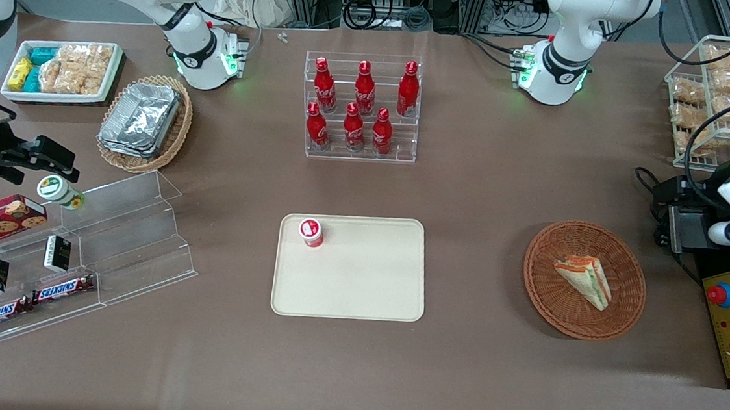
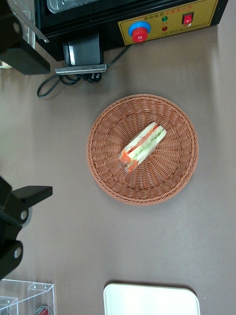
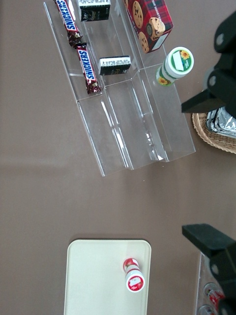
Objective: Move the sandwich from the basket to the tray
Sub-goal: 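Move the left gripper over the wicker basket toward the sandwich, then lower the open left gripper and close it on the wrapped sandwich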
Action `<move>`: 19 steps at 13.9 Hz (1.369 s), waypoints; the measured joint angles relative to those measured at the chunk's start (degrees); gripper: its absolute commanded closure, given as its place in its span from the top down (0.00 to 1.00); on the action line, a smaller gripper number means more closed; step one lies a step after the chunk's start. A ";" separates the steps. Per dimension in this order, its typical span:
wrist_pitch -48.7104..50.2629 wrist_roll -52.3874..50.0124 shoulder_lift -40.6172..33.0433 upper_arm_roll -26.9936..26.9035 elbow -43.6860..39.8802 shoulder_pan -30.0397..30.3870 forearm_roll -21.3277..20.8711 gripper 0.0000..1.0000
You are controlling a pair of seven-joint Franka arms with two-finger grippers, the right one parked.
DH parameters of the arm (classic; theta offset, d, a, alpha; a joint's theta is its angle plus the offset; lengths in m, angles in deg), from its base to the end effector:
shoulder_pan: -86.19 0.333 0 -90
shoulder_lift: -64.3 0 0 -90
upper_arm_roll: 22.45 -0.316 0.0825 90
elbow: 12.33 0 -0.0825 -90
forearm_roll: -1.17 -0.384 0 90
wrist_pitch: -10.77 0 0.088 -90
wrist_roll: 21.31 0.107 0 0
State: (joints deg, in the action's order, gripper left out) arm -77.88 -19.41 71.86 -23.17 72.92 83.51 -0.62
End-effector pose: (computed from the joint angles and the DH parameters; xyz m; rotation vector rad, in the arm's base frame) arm 0.5907 -0.0173 0.5859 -3.1048 0.1053 0.1128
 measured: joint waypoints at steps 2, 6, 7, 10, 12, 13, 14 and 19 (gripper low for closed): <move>-5.94 -0.02 -0.63 -0.46 5.02 0.12 0.00 1.00; -17.60 -1.43 -0.75 -1.34 16.12 1.69 0.01 1.00; -20.94 -3.58 -0.54 -1.35 18.68 1.90 0.01 1.00; -33.10 -11.17 1.52 -1.13 26.15 1.77 0.03 1.00; -37.94 -16.32 3.69 -0.90 28.52 1.50 0.04 1.00; -38.97 -19.17 4.88 -0.79 28.77 1.44 0.11 1.00; -40.00 -23.25 6.16 -0.69 28.78 1.41 0.12 1.00; -45.42 -37.09 11.39 -0.59 28.76 1.41 0.12 1.00</move>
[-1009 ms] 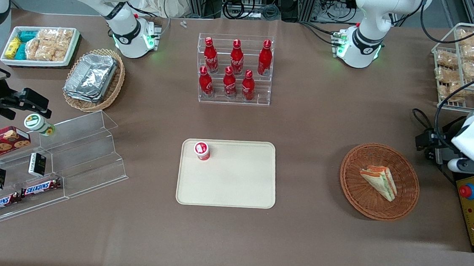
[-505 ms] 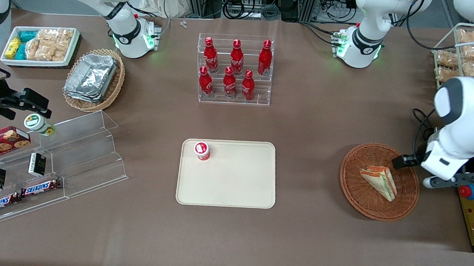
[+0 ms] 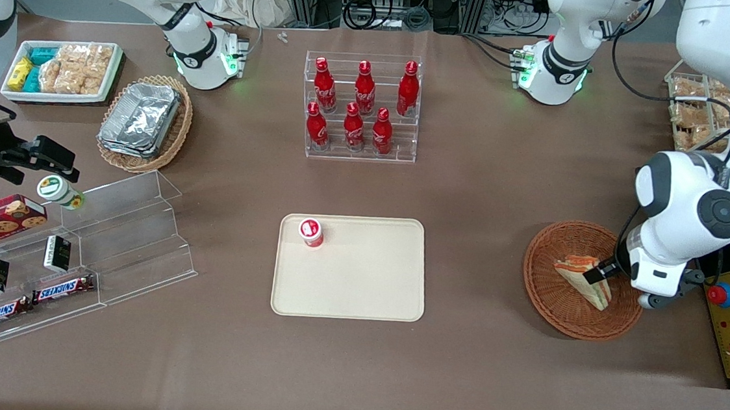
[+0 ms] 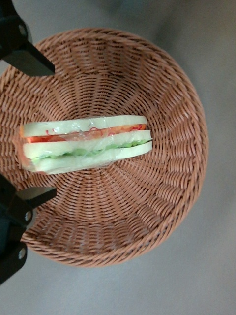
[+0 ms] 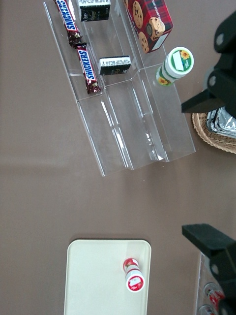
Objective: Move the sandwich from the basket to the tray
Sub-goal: 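Lower the open left gripper and close it on the wrapped sandwich, then lift the sandwich out of the basket with the left gripper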
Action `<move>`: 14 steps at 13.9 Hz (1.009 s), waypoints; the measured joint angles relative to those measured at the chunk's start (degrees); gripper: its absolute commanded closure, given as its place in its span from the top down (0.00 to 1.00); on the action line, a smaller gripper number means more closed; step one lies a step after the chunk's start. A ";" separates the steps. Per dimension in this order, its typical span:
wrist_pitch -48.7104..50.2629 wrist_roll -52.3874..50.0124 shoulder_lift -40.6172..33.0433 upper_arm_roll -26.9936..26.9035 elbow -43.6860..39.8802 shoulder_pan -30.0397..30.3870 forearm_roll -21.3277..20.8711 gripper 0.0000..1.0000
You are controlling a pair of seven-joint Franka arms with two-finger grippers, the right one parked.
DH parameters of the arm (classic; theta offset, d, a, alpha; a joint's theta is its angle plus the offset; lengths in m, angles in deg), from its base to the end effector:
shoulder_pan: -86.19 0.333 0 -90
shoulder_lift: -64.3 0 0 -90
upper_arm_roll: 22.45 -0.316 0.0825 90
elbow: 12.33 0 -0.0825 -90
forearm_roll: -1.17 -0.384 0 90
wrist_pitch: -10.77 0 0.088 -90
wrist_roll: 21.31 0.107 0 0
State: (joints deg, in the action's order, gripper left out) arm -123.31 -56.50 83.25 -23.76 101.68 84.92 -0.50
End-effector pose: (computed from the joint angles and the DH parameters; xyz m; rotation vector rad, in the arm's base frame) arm 0.6080 0.0004 0.2986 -2.9836 -0.9123 -0.0426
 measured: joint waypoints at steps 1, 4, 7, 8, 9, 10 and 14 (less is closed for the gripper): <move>-0.86 -1.14 0.94 -0.02 0.00 0.02 0.00 1.00; -3.75 -3.58 4.03 -0.09 -0.01 0.14 0.00 0.99; -5.74 -3.87 6.58 -0.17 -0.01 0.30 0.00 0.90; -5.86 -3.86 7.06 -0.17 -0.02 0.33 -0.01 0.77; -5.89 -3.87 7.28 -0.18 -0.02 0.35 -0.01 0.62; -5.89 -3.87 7.29 -0.22 -0.06 0.36 -0.01 0.42; -1.99 -3.87 4.96 -0.29 -1.11 0.43 -0.09 0.00</move>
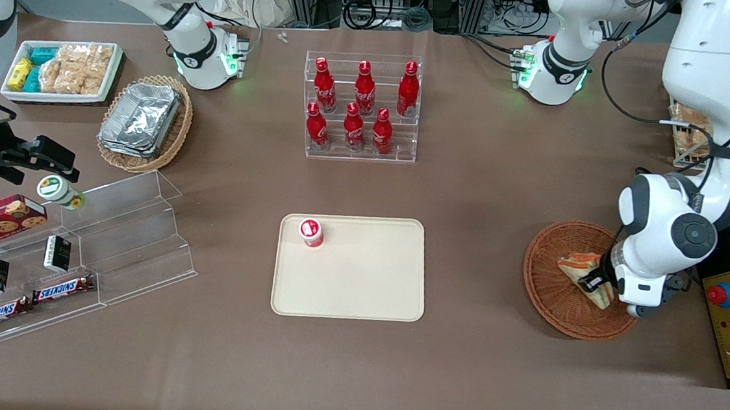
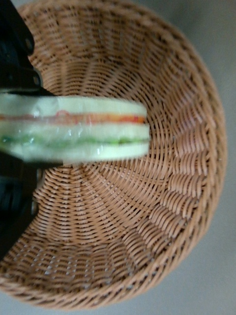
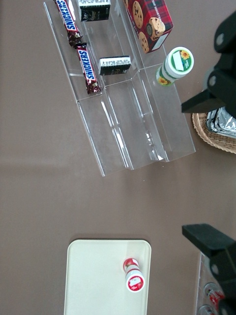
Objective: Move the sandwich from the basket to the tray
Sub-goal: 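Lift the sandwich out of the basket with the left gripper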
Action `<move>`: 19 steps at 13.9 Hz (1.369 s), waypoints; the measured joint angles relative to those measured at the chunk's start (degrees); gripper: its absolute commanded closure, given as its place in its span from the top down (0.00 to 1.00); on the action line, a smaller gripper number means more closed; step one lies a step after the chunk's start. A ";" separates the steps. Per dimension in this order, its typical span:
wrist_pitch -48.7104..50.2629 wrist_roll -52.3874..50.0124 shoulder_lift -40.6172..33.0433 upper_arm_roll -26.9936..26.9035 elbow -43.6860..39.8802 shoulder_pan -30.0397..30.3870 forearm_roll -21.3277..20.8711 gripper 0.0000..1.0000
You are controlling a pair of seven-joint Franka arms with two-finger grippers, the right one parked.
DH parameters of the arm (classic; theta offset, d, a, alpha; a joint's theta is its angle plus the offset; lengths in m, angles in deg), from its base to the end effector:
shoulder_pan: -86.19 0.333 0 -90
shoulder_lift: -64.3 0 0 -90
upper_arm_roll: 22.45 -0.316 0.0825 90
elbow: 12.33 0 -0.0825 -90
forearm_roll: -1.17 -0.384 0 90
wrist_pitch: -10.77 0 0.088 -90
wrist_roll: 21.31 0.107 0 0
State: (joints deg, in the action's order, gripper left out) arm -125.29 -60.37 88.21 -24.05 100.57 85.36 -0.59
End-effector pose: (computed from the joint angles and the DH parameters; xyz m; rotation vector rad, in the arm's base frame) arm 0.6130 0.0080 0.2569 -2.9336 -1.0222 0.0026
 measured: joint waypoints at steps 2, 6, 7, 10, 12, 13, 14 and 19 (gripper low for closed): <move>6.82 0.00 -3.33 0.00 -1.83 0.00 -0.01 0.00; 26.85 -1.23 -9.74 1.66 -11.54 -0.74 0.03 0.00; 33.21 -1.73 -10.51 2.98 -16.02 -0.97 0.04 0.00; 46.78 -2.21 -11.12 8.24 -28.57 -1.44 0.05 0.00; 49.05 -2.22 -11.08 12.65 -31.41 -1.61 0.14 0.00; 49.05 -2.24 -10.93 14.97 -31.59 -1.69 0.16 0.00; 49.04 -2.27 -10.65 17.10 -31.60 -1.80 0.16 0.00; 47.47 -2.36 -3.74 24.99 -34.75 -4.19 0.10 0.00</move>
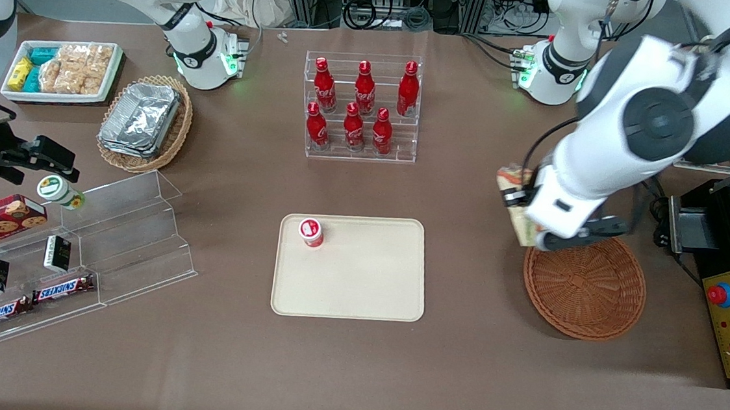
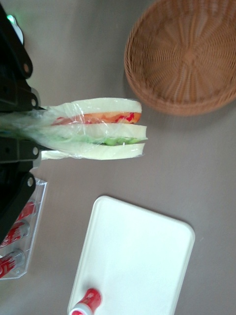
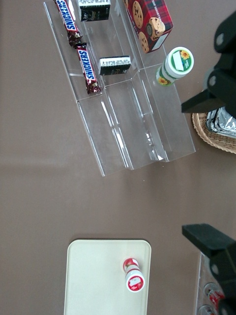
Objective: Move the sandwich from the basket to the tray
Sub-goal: 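Lift the sandwich out of the basket with the left gripper, then carry the sandwich over the cream tray and lower it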
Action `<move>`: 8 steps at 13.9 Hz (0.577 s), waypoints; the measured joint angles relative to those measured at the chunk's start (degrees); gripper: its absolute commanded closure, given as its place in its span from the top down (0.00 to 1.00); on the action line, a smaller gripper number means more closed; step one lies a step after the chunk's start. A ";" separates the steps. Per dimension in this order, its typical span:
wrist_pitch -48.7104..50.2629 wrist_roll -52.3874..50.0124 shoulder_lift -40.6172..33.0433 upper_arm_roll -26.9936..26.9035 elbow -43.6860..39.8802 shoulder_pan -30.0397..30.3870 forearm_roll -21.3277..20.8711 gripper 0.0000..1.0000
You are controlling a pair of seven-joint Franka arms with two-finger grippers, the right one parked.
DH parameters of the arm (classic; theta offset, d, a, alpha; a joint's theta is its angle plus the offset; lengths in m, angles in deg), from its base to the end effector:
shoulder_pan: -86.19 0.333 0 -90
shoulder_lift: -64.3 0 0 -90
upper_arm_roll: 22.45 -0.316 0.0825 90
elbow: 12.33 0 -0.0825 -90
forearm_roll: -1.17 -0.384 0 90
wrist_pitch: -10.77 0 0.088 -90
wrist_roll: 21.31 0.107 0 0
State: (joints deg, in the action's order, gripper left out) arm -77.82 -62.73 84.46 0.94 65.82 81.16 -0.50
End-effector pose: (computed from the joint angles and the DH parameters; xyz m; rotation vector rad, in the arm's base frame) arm 0.5848 -0.2666 0.5221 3.0981 0.3708 -0.2791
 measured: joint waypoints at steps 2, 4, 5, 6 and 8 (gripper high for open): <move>-3.07 0.08 3.82 1.08 -1.93 -2.98 -2.36 0.00; -8.19 -0.23 6.59 1.25 -2.33 -6.57 -4.28 0.00; -10.84 -0.36 7.96 1.27 -2.34 -7.94 -4.55 0.00; -13.93 -0.36 9.50 1.29 -2.35 -8.98 -4.78 0.00; -19.47 -0.25 12.78 1.29 -2.35 -10.54 -5.53 0.00</move>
State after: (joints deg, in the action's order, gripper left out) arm -97.30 -62.98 97.25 2.23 63.46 70.63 -6.03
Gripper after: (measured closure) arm 0.815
